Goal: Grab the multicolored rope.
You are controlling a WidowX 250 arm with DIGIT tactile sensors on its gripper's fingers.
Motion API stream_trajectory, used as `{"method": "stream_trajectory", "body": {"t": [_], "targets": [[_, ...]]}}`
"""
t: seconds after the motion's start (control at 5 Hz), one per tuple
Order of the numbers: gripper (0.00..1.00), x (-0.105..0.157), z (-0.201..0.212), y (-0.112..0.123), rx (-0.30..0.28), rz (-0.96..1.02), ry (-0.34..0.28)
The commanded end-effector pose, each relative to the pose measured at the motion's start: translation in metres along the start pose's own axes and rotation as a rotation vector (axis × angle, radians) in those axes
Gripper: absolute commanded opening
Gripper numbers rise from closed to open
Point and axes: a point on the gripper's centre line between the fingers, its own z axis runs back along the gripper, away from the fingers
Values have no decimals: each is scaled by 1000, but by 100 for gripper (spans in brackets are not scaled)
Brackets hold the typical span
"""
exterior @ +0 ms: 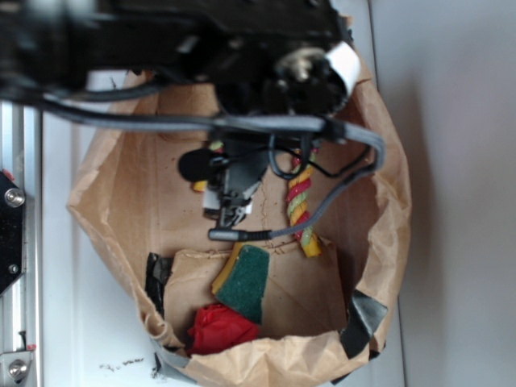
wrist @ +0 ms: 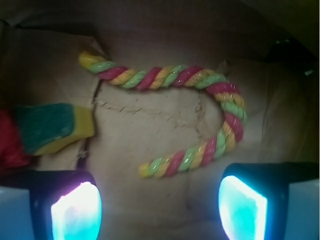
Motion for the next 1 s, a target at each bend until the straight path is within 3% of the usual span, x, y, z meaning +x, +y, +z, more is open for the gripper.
{"method": "stream_trajectory", "body": {"t": [0.0, 0.8], "targets": [[100, 11, 0, 29, 47, -22, -72], [100, 28, -27, 53, 59, -30, -71]]}}
